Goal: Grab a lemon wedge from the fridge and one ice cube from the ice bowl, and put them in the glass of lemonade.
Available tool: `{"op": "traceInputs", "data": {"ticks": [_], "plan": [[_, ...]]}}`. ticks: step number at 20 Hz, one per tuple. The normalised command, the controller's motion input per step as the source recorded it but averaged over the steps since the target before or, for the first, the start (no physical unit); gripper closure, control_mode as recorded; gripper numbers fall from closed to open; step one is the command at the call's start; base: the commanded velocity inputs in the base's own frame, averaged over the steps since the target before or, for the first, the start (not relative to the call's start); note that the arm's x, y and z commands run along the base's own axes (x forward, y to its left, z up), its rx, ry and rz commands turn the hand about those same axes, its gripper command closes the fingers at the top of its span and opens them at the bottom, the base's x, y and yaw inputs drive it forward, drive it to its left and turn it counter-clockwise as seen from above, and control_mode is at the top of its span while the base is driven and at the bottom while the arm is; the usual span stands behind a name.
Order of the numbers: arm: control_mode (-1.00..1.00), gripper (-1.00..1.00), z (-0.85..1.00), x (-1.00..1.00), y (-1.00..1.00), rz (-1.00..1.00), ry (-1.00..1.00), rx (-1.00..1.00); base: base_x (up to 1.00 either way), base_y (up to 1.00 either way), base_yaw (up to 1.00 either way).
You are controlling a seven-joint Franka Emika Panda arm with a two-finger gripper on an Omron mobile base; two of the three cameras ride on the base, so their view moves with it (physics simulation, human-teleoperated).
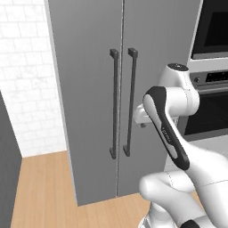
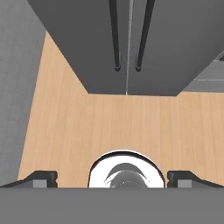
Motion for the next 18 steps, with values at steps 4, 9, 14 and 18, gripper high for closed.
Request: {"op": "traceInputs", "data": {"ticks": [4,9,14,18], "plan": [[-1.0,-1.0,0.0,-0.03,0.0,0.0,-0.02,0.0,0.0,0.0,0.0],[-1.0,-1.0,0.84,-0.44,0.0,0.0,-0.48,-0.13,0.0,0.0,0.0],[-1.0,-1.0,0.71,0.01,0.0,0.0,-0.24,-0.13,0.0,0.0,0.0],[-1.0,-1.0,-0.11,0.89,-0.24,-0.1,0.0,-0.01,0.0,0.0,0.0]]}}
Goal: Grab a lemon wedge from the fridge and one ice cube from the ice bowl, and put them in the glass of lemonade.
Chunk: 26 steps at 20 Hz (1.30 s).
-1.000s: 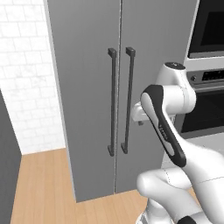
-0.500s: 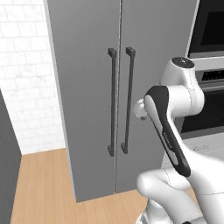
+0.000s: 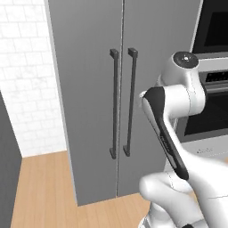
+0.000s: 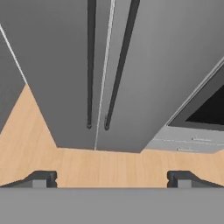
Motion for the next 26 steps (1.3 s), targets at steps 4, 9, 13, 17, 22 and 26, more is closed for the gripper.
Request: {"op": "traceInputs", "data": {"ticks": [4,9,13,17,22,26], "plan": [[-1.0,-1.0,-0.49,1.0,-0.19,-0.2,0.0,0.07,0.0,0.0,0.0],[-1.0,-1.0,-0.58,1.0,-0.03,-0.1,0.0,0.09,0.0,0.0,0.0],[-1.0,-1.0,-0.03,0.85,-0.02,0.0,0.0,0.18,0.0,0.0,0.0],[-1.0,-1.0,-0.01,0.4,-0.21,0.0,0.01,0.09,0.0,0.0,0.0],[-1.0,-1.0,-0.23,0.54,-0.1,0.0,0.0,0.0,0.0,0.0,0.0],[-1.0,-1.0,-0.24,0.75,0.0,0.0,0.0,0.0,0.0,0.0,0.0]]}}
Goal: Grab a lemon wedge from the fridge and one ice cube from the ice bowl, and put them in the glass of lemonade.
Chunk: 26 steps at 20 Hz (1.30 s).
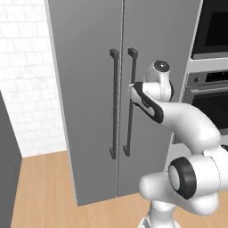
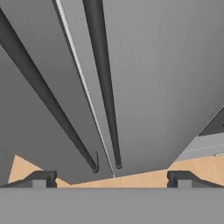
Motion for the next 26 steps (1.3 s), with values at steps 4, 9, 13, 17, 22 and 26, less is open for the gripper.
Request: {"op": "traceInputs", "data": {"ticks": [4,9,13,17,22,26], "plan": [[-1.0,-1.0,-0.31,0.71,0.0,0.0,0.0,0.0,0.0,0.0,0.0],[-1.0,-1.0,-0.2,0.53,0.0,0.03,0.0,0.0,0.0,0.0,0.0],[-1.0,-1.0,-0.03,0.37,0.0,0.09,0.0,0.0,0.0,0.0,0.0],[-1.0,-1.0,-0.01,0.61,0.0,0.09,0.0,0.0,0.0,0.0,0.0],[-1.0,-1.0,-0.09,0.56,0.0,0.02,0.0,0.0,0.0,0.0,0.0],[-1.0,-1.0,-0.2,0.46,0.0,0.0,0.0,0.0,0.0,0.0,0.0]]}}
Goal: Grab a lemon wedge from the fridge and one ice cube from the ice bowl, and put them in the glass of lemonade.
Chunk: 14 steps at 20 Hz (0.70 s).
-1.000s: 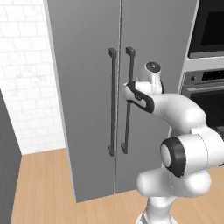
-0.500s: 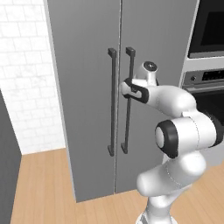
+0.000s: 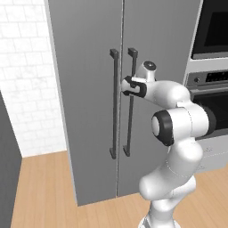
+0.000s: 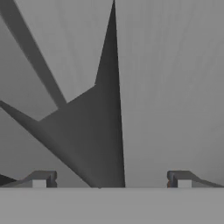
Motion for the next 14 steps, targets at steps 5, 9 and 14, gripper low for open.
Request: {"op": "traceInputs", "data": {"ticks": [5,9,14], "plan": [[-1.0,-1.0,-0.26,0.39,0.0,0.0,0.0,0.0,0.0,0.0,0.0],[-1.0,-1.0,-0.43,0.43,0.0,0.0,0.0,0.0,0.0,0.0,0.0],[-1.0,-1.0,-0.07,0.37,0.02,0.0,0.0,0.0,0.0,0.0,0.0]]}}
